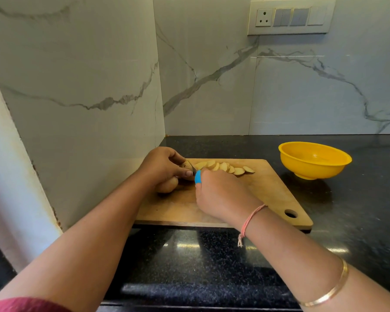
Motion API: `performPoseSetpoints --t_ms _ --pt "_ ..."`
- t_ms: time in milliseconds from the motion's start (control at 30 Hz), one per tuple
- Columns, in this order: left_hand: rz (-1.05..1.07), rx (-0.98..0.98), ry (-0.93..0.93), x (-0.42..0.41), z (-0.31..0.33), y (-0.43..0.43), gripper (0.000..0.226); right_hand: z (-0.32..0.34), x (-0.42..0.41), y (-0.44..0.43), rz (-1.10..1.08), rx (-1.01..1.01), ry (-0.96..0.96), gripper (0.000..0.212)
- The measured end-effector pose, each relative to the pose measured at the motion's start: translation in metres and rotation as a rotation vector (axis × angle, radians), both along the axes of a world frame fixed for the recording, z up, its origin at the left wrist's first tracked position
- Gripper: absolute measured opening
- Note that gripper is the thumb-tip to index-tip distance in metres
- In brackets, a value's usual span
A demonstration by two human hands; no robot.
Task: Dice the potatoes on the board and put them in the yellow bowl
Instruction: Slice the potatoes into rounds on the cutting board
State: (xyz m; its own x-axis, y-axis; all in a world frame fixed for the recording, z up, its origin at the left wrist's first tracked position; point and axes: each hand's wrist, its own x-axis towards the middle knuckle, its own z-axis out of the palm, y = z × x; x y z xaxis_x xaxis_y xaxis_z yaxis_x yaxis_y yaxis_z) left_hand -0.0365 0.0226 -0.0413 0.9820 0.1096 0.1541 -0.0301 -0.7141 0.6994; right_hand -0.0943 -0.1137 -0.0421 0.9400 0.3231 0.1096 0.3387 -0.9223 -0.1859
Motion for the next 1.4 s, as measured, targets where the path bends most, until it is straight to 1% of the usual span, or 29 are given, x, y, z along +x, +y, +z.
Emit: performPoseSetpoints --t_ms 200,433,567,700,833,933,1033,1100,1300,1400 --pt "0.009 -0.041 0.010 0.002 -0.001 0.001 0.038 -0.001 -0.001 0.002 0.018 -0.109 -0.054 0.036" --pt "-0.004 -0.015 0.025 0.006 -0.002 0.004 0.039 -0.001 -0.003 -0.004 0.050 -0.155 -0.019 0.027" --pt "-0.018 -0.007 0.024 0.005 -0.001 0.003 0.039 0.014 0.001 -0.011 0.047 -0.104 0.083 0.028" --pt "-0.034 0.015 0.014 0.004 -0.001 0.001 0.041 0.021 0.013 -0.018 0.016 0.035 0.227 0.033" --pt "-0.023 0.019 0.020 0.004 -0.001 -0.002 0.044 0.019 0.018 -0.022 0.008 0.097 0.270 0.039" --pt "-0.011 0.033 0.013 0.004 -0.002 -0.003 0.043 0.016 0.013 -0.023 0.007 0.070 0.234 0.041" --pt "0.001 0.066 0.021 0.005 -0.004 -0.002 0.043 0.008 0.004 -0.020 0.037 -0.030 0.110 0.037" --pt "0.002 0.083 0.034 0.005 -0.003 -0.002 0.044 0.004 0.002 -0.018 0.067 -0.063 0.052 0.033" --pt "-0.009 0.103 0.056 0.006 -0.003 0.001 0.044 0.004 0.000 -0.023 0.092 -0.079 0.024 0.029" --pt "-0.015 0.107 0.059 0.006 -0.002 0.000 0.039 0.005 -0.002 -0.026 0.101 -0.101 0.031 0.031"
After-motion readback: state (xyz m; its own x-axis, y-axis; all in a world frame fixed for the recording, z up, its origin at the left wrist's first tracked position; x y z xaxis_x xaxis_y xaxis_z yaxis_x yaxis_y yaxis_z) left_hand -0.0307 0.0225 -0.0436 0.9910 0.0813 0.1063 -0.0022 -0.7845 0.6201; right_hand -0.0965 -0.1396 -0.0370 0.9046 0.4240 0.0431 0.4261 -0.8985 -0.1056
